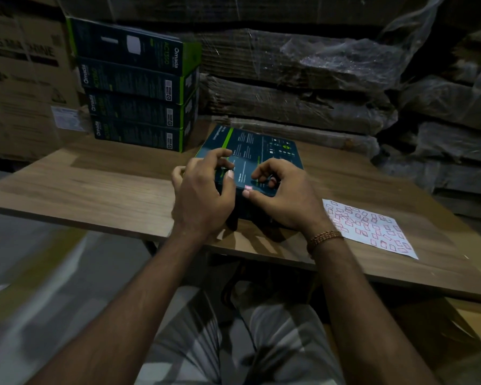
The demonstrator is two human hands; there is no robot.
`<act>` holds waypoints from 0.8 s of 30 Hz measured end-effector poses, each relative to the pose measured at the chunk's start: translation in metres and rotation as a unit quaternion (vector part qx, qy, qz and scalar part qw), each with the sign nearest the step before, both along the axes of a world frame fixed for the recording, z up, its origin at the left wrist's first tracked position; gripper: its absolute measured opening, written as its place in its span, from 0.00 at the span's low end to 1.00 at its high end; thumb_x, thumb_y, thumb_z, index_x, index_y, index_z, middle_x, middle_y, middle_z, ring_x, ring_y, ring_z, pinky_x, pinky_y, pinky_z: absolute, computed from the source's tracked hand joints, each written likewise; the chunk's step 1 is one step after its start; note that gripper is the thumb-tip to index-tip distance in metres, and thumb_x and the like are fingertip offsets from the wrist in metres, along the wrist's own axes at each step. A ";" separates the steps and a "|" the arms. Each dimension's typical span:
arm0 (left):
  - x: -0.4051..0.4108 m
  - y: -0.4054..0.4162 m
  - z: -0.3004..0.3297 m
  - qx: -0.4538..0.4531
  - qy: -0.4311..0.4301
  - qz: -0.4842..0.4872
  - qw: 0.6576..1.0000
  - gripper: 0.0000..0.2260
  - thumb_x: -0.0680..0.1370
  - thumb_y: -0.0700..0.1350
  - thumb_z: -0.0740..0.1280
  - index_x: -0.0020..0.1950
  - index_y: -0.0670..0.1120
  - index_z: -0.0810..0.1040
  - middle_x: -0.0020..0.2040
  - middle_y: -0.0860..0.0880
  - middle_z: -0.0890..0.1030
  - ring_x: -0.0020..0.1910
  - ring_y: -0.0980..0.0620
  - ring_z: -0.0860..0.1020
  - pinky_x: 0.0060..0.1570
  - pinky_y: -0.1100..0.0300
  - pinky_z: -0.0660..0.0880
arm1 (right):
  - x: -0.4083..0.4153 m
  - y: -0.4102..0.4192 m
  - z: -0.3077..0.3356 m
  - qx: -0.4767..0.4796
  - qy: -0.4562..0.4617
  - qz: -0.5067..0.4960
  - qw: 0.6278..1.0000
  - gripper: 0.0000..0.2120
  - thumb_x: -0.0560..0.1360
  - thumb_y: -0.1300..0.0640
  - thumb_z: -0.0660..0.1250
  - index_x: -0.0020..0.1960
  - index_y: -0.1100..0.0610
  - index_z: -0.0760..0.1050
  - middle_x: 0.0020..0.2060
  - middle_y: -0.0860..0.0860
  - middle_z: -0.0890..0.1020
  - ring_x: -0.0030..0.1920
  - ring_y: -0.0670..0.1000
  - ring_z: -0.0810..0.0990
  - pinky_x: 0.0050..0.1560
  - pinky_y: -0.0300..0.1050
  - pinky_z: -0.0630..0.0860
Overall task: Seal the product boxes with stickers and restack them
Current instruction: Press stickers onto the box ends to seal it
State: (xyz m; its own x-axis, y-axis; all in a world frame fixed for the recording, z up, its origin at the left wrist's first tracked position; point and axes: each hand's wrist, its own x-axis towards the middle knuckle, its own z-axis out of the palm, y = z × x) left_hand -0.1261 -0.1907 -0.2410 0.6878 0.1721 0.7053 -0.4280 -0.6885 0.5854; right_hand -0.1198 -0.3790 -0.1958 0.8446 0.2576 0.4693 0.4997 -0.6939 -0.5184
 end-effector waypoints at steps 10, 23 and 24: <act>0.001 0.002 -0.002 -0.001 0.000 -0.001 1.000 0.16 0.83 0.50 0.64 0.71 0.55 0.75 0.59 0.58 0.82 0.61 0.57 0.76 0.72 0.45 0.62 | 0.001 -0.001 0.000 0.023 0.019 0.006 1.000 0.17 0.70 0.44 0.82 0.54 0.47 0.80 0.51 0.43 0.80 0.47 0.42 0.76 0.44 0.30 0.73; 0.003 0.002 -0.003 0.003 0.002 0.004 1.000 0.16 0.83 0.50 0.64 0.71 0.56 0.74 0.59 0.59 0.82 0.61 0.58 0.76 0.72 0.42 0.63 | 0.001 0.000 0.001 0.029 0.028 0.003 0.999 0.16 0.72 0.44 0.81 0.53 0.47 0.80 0.51 0.44 0.81 0.47 0.42 0.76 0.45 0.34 0.73; 0.003 0.002 -0.003 0.004 0.003 0.004 1.000 0.16 0.83 0.51 0.64 0.71 0.56 0.74 0.59 0.59 0.82 0.61 0.58 0.75 0.72 0.42 0.63 | 0.001 0.001 0.000 0.024 0.025 0.000 0.999 0.15 0.73 0.45 0.81 0.54 0.48 0.80 0.52 0.45 0.81 0.47 0.42 0.76 0.45 0.33 0.72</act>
